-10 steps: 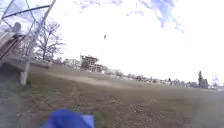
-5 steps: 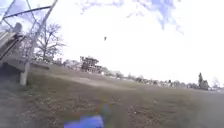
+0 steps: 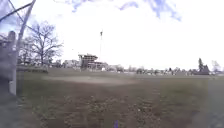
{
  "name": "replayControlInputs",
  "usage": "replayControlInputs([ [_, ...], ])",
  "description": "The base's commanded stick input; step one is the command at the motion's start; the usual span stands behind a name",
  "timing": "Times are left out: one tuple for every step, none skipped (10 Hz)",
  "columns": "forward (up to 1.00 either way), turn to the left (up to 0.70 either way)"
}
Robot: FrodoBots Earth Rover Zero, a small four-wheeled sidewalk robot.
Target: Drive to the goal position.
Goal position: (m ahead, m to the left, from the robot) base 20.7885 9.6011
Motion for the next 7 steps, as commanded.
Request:
replayControlInputs([
  [0.7,0.0],
  [0.7,0.0],
  [0.7,0.0],
  [0.7,0.0],
  [0.7,0.0],
  [0.7,0.0],
  [0.63,0.0],
])
